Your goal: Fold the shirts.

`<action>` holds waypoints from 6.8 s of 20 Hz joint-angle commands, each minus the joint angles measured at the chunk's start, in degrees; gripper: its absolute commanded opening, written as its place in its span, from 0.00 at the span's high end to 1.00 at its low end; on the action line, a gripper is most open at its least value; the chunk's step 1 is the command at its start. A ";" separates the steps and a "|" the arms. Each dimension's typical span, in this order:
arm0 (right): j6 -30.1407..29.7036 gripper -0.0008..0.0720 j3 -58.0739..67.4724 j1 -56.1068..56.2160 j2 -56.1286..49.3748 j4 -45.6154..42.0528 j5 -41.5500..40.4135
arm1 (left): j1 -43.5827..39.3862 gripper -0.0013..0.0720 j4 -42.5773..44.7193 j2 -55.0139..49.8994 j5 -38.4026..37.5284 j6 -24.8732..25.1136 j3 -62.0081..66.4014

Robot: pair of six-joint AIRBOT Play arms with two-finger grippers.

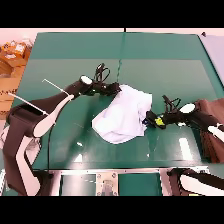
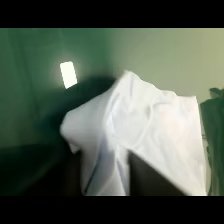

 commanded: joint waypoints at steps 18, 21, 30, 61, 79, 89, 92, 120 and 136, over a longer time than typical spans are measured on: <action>-0.55 0.97 44.19 -18.69 18.67 -1.53 12.37 | 18.69 0.96 32.76 52.37 -21.42 -12.07 0.72; -0.35 0.97 52.35 -22.18 26.84 -1.57 12.28 | 18.69 0.96 36.83 65.02 -20.83 -12.39 0.72; -0.35 0.97 58.34 -23.41 35.39 -1.62 10.82 | 18.69 0.96 41.27 74.49 -11.56 -9.25 0.70; -4.63 0.96 42.18 -32.02 -6.03 -4.11 25.92 | 35.04 0.18 28.94 24.44 -43.21 -10.21 -0.48; -7.74 0.24 -8.70 -42.18 5.27 7.32 6.25 | 23.30 0.19 24.68 22.97 -18.86 -4.22 -30.95; -16.31 0.96 -7.96 -41.86 2.38 11.23 3.06 | 24.96 0.96 27.17 23.61 -22.08 -3.34 -26.38; -21.03 0.97 -5.70 -41.09 3.08 16.70 7.61 | 24.96 0.96 26.97 25.33 -24.20 -3.85 -23.50; -15.87 0.97 34.29 -35.06 31.32 27.65 1.49 | 24.96 0.95 33.73 56.37 -20.98 -4.68 10.36; -24.17 0.97 34.86 -20.94 -22.40 27.45 -9.31 | 21.03 0.95 27.39 8.83 -13.38 -3.89 5.29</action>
